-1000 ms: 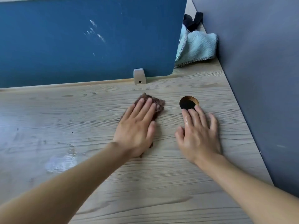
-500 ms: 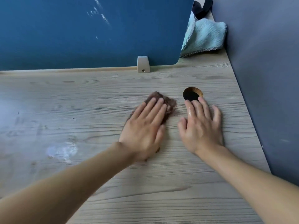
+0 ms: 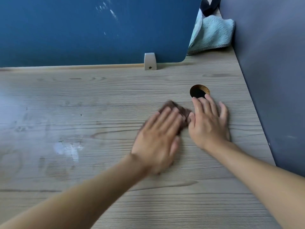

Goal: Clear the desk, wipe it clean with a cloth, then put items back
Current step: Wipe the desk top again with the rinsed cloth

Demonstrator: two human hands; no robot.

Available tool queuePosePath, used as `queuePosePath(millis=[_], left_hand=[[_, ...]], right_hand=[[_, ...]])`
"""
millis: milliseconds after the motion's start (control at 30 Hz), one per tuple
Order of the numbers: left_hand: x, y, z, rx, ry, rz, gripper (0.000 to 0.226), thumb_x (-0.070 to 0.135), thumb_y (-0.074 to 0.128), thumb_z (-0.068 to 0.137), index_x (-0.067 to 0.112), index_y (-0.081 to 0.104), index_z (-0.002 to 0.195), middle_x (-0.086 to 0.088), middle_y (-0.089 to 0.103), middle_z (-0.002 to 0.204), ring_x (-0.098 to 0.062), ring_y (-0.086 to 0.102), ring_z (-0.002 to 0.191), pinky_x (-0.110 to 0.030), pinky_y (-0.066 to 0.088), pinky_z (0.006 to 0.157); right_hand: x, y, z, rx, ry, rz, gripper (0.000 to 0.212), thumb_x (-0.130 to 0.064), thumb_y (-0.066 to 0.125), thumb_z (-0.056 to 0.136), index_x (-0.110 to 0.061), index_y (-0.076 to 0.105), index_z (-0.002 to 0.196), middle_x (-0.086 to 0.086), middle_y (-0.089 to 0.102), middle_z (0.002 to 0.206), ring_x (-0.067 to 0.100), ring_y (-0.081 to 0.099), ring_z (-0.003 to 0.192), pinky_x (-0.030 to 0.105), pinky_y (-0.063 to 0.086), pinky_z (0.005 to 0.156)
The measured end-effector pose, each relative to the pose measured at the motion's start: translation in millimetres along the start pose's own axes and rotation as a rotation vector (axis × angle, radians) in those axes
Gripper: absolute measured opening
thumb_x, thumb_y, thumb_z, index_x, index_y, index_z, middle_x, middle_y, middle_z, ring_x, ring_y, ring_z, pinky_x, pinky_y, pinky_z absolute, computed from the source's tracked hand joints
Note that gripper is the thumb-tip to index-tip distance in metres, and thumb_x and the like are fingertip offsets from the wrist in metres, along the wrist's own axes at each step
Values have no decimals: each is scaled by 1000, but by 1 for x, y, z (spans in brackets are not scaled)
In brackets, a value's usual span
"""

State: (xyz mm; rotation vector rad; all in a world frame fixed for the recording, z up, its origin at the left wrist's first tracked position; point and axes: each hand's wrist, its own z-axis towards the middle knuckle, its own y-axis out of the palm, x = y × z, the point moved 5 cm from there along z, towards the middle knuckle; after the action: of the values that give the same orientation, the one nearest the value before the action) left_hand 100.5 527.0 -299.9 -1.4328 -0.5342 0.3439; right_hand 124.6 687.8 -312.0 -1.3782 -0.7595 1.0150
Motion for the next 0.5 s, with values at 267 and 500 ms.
queuePosePath(millis=[267,500], left_hand=[[-102,-7,40,-46,-396,-23,68,44,15,95,21,16,159,-2,8,167,-16,-1,154,-35,0,125],[18,-1,-30,-8,-7,3,63,43,26,99,18,26,157,-4,18,165,-21,7,154,-42,10,125]], right_hand=[[13,-30,-61,-14,-122,157,59,-32,27,90,-15,56,138,10,32,160,22,22,151,58,11,119],[29,-15,-90,-158,-136,-34,61,-39,24,96,-24,34,154,5,19,165,23,14,153,58,13,119]])
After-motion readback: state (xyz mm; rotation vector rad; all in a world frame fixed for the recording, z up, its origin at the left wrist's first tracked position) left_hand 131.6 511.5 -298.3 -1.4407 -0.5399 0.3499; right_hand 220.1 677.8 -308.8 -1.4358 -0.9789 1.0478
